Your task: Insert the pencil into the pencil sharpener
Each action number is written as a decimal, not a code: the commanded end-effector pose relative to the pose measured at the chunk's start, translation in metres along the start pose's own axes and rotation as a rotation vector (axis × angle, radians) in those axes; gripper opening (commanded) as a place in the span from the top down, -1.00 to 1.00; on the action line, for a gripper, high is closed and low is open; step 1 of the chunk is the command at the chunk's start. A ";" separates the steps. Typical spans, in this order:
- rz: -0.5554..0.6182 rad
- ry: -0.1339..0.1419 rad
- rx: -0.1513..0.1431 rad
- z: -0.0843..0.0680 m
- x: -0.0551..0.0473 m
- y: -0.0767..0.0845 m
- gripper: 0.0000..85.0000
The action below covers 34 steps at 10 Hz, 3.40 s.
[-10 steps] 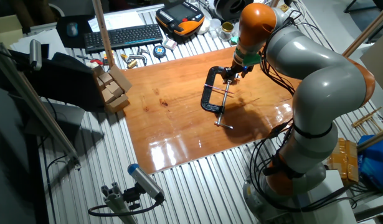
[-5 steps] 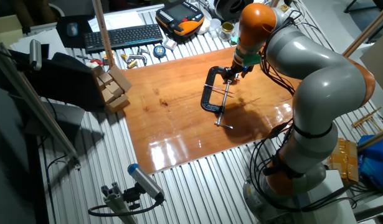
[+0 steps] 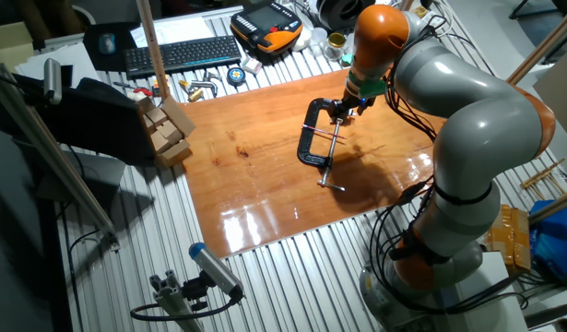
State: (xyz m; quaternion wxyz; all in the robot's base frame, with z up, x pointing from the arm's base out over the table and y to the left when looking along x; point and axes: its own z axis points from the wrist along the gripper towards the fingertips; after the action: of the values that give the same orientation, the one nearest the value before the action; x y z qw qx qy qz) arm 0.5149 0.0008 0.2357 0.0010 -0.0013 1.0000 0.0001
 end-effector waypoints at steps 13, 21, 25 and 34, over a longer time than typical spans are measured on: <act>-0.073 0.012 0.003 -0.003 0.000 0.002 1.00; -0.072 0.000 0.005 0.006 -0.003 0.001 1.00; -0.065 -0.019 -0.008 0.028 -0.008 0.002 1.00; -0.042 -0.039 -0.019 0.060 -0.008 0.015 1.00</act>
State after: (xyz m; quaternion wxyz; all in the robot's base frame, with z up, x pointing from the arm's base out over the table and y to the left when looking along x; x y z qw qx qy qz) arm 0.5231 0.0153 0.1751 0.0201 -0.0223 0.9995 0.0096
